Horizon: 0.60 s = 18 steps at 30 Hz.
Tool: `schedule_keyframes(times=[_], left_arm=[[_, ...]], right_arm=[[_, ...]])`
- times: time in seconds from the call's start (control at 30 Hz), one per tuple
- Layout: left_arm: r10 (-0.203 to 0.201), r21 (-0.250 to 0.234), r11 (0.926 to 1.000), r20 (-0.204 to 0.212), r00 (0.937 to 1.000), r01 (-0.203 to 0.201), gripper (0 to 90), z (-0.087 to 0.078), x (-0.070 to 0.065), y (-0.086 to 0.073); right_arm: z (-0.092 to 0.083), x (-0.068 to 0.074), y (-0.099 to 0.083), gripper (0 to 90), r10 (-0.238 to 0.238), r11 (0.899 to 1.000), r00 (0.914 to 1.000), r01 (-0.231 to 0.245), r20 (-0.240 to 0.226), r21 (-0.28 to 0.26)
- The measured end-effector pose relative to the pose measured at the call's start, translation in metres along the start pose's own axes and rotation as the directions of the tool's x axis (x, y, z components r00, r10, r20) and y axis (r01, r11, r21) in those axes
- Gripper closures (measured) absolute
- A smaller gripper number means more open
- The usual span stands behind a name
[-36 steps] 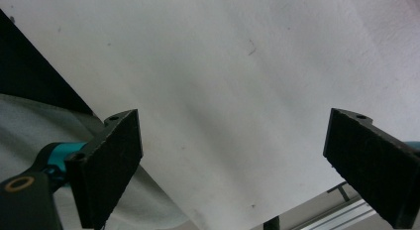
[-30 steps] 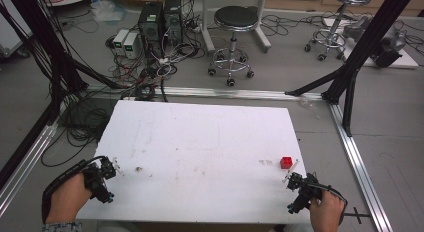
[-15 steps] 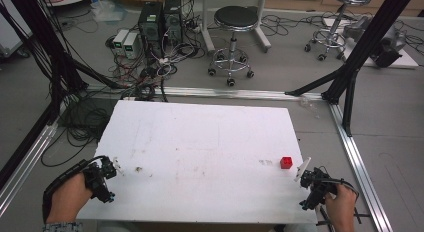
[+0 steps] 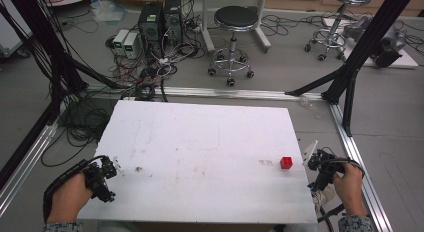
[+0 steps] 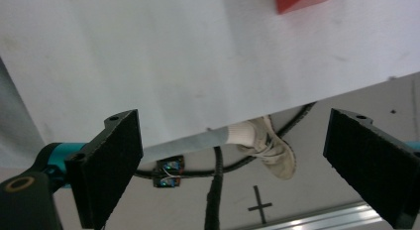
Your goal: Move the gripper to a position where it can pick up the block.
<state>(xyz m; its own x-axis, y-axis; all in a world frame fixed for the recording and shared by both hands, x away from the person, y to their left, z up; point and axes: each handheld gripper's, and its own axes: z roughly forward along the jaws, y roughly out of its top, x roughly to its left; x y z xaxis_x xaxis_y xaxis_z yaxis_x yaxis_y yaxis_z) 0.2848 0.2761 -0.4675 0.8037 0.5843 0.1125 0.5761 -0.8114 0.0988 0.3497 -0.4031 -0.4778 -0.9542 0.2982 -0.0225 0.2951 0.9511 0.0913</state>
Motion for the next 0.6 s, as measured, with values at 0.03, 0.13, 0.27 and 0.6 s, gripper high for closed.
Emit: schedule_keyframes(times=[0.03, 0.13, 0.27, 0.6], left_arm=[[-0.001, 0.004, 1.0, 0.005, 1.0, 0.001, 21.5, 0.0, 0.001, 0.0], [-0.004, 0.003, 1.0, 0.005, 1.0, 0.004, 21.6, 0.0, 0.001, -0.001], [-0.011, -0.004, 0.9999, 0.002, 0.9999, 0.011, 21.6, 0.0, 0.0, 0.0], [-0.005, -0.01, 0.9999, 0.004, 1.0, 0.005, 21.7, -0.002, 0.0, -0.001]], right_arm=[[-0.003, -0.003, 0.001, 7.5, -0.014, 1.0, 0.9999, 0.014, 0.003, 0.004], [-0.013, -0.013, 0.007, 7.5, -0.045, 0.999, 0.999, 0.044, 0.008, 0.003], [-0.024, -0.025, 0.015, 7.5, -0.055, 0.998, 0.9983, 0.055, 0.019, -0.02], [-0.019, -0.042, 0.036, 7.5, -0.125, 0.992, 0.992, 0.126, 0.013, -0.009]])
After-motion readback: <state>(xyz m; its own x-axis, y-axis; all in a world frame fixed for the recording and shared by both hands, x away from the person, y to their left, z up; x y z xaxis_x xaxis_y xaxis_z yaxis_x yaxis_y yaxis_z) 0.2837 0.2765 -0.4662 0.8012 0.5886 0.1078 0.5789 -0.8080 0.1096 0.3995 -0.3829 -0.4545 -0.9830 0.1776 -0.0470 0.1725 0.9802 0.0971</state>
